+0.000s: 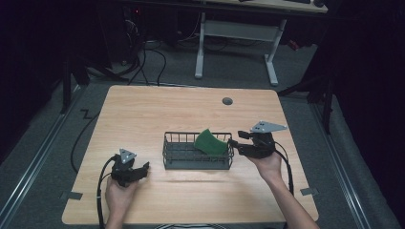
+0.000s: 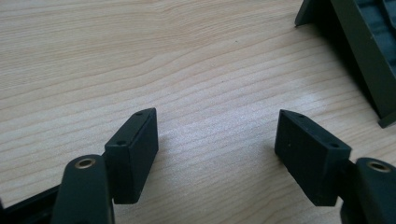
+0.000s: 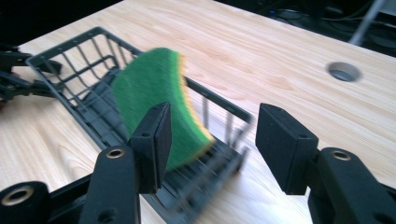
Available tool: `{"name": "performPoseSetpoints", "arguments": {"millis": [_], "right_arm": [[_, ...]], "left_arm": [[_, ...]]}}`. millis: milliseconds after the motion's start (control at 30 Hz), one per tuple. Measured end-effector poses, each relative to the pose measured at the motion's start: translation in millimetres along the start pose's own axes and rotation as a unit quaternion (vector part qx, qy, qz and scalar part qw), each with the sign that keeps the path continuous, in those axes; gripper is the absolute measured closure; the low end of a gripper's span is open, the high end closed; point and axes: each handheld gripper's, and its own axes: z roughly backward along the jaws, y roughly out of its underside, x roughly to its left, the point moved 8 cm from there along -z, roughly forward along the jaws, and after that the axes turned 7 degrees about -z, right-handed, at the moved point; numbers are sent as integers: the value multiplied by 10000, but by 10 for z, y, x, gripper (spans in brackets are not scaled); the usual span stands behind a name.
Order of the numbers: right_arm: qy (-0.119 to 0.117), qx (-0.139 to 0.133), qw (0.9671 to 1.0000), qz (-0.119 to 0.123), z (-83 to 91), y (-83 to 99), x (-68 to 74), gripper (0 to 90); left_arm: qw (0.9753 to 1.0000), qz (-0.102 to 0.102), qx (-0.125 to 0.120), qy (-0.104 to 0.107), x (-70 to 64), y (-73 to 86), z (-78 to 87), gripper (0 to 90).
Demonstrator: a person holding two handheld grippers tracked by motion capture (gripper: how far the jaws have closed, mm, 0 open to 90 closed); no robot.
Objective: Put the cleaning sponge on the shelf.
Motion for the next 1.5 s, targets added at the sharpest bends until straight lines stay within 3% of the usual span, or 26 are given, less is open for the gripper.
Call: {"name": "performPoseSetpoints", "arguments": {"millis": [100, 500, 1100, 1500], "right_arm": [[159, -195, 9995, -180, 190, 33, -115, 467], [471, -370, 9952, -768, 499, 399, -436, 472], [732, -412, 9898, -1149, 549, 804, -630, 469], [983, -215, 9863, -1307, 450, 1074, -782, 463]], "left_arm": [[10000, 0, 0, 0, 0, 0, 0, 307], [10000, -1, -1, -1, 0, 0, 0, 307], [10000, -1, 3, -6, 0, 1, 0, 306], [10000, 0, 4, -8, -1, 1, 1, 305]]}}
